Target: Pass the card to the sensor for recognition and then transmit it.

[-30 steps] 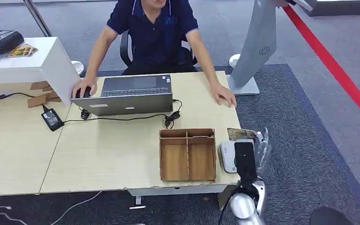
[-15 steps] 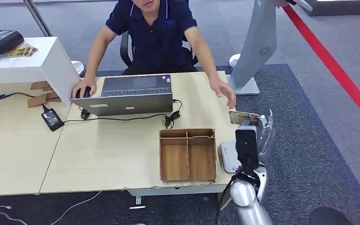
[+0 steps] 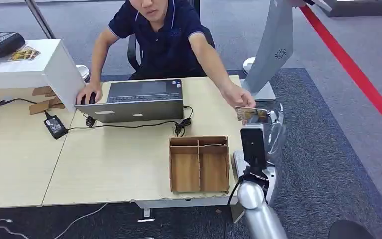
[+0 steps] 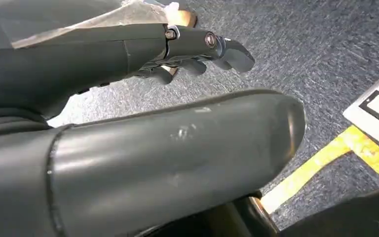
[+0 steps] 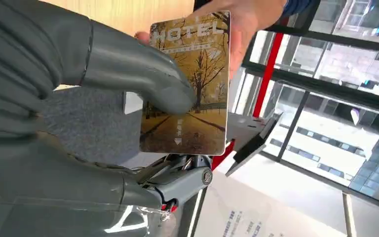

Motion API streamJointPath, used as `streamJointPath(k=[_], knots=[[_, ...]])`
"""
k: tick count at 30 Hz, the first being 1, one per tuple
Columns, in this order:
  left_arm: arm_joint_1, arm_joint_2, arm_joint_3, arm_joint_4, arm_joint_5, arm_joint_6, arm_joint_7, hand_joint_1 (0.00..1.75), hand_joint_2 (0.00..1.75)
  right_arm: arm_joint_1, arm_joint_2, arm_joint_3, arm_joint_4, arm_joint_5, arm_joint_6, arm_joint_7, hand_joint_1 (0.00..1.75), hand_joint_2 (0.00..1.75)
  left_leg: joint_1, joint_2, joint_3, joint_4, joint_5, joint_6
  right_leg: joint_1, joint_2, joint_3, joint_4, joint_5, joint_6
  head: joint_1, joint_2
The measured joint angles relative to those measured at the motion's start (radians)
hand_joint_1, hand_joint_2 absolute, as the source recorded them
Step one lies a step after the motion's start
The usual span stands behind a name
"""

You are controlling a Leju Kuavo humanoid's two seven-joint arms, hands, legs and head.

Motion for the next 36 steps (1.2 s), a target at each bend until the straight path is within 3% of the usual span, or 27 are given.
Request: streamJointPath(k=[15,16,32,36], knots=[[-0.001,0.005,-0.008,0.000,0.002,-0.006,-0.008,0.00,0.00,-0.028,0.017,0.031,0.071,0.003,0.000,-0.008,1.75,1.75,0.000,0.000,0.000,0.000,0.000,0.000,0.000,0.000,0.000,0.000,0.000,0.000,0.000,0.000],[0.000,0.005,-0.008,0.000,0.002,-0.006,-0.008,0.00,0.00,-0.028,0.018,0.031,0.072,0.002,0.000,-0.010,0.00,1.75,0.000,0.000,0.000,0.000,0.000,0.000,0.000,0.000,0.000,0.000,0.000,0.000,0.000,0.000],[0.000,0.005,-0.008,0.000,0.008,-0.006,-0.012,0.00,0.00,-0.028,0.024,0.034,0.094,0.016,0.000,-0.008,0.00,1.75,0.000,0.000,0.000,0.000,0.000,0.000,0.000,0.000,0.000,0.000,0.000,0.000,0.000,0.000],[0.000,0.005,-0.008,0.000,0.014,-0.003,-0.012,0.00,0.00,-0.026,0.023,0.039,0.099,0.017,0.000,0.021,0.00,1.75,0.000,0.000,0.000,0.000,0.000,0.000,0.000,0.000,0.000,0.000,0.000,0.000,0.000,0.000]])
